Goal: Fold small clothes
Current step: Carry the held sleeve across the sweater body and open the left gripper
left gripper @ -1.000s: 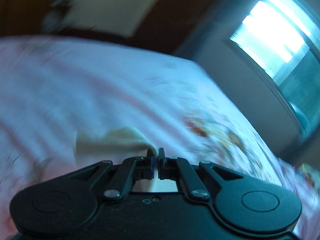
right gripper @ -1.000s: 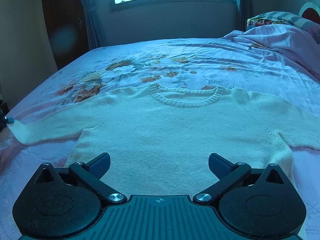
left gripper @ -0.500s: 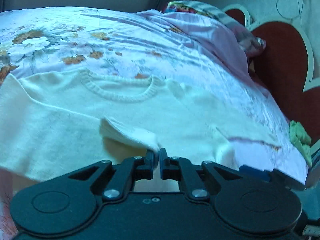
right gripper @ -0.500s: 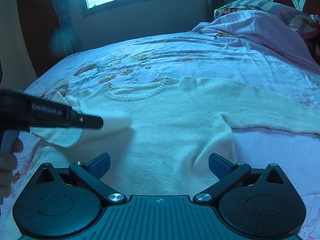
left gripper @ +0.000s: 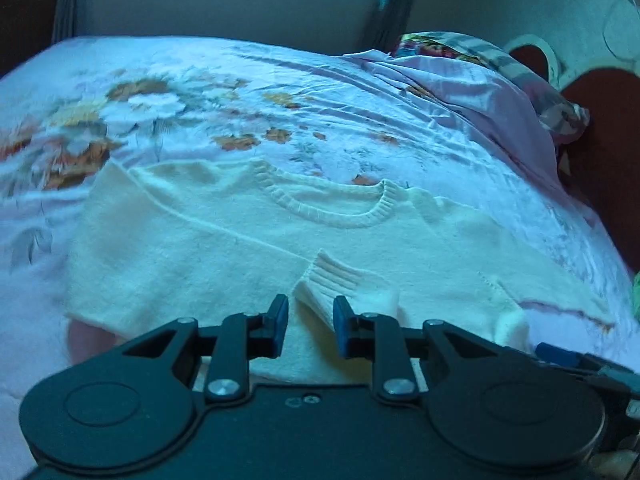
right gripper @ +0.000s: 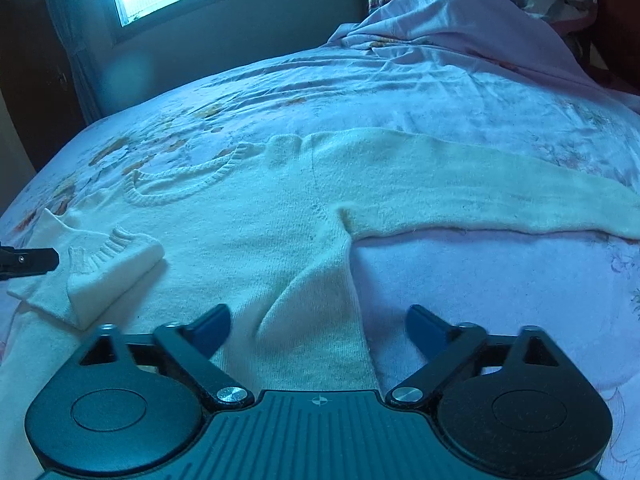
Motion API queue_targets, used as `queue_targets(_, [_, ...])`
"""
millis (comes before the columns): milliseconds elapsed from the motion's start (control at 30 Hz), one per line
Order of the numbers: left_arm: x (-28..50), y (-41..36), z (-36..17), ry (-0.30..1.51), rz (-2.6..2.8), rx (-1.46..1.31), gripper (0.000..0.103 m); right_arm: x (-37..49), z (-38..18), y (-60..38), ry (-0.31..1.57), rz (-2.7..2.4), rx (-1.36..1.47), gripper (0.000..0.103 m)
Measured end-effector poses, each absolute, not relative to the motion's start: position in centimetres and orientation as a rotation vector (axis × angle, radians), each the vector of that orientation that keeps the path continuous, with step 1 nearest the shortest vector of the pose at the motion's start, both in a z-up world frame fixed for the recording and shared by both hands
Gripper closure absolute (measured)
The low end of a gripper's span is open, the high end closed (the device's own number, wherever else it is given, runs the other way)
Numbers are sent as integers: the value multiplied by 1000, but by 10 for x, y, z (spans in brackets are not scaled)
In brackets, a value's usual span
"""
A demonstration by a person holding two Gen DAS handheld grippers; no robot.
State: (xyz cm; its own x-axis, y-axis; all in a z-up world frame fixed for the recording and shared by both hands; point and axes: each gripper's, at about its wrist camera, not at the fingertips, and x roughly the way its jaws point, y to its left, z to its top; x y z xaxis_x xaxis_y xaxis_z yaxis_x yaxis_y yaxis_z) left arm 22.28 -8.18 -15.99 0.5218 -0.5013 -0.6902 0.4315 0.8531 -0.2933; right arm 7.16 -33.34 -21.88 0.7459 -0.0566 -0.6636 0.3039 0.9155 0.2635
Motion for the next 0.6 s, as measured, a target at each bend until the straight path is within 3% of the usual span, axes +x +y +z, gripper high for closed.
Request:
queue_targets(167, [230,-99,-180,970,-662,-258,82,88,-221,-339,721,-163,385,36])
queue_targets(233, [223,-117,-184,955,-691,-222,93,90,-222,-338,738,-163,355,91])
queue_targets(433, [173,-171,-176,876,-947,-63,91,69,-222,-353,750,-279,339,91])
queue_targets(533, [164,-171,-173,871,-945,-32,83,57,-209,-356,711,-297,357,89])
queue_targets(567, [165,-163,-170,857,-923,-42,83,54,-202,-354,678,-272,375,84])
queue_targets(600, [167,-155,-168,842,-893,-48,80,55,-196,-351,663,-242,392,57])
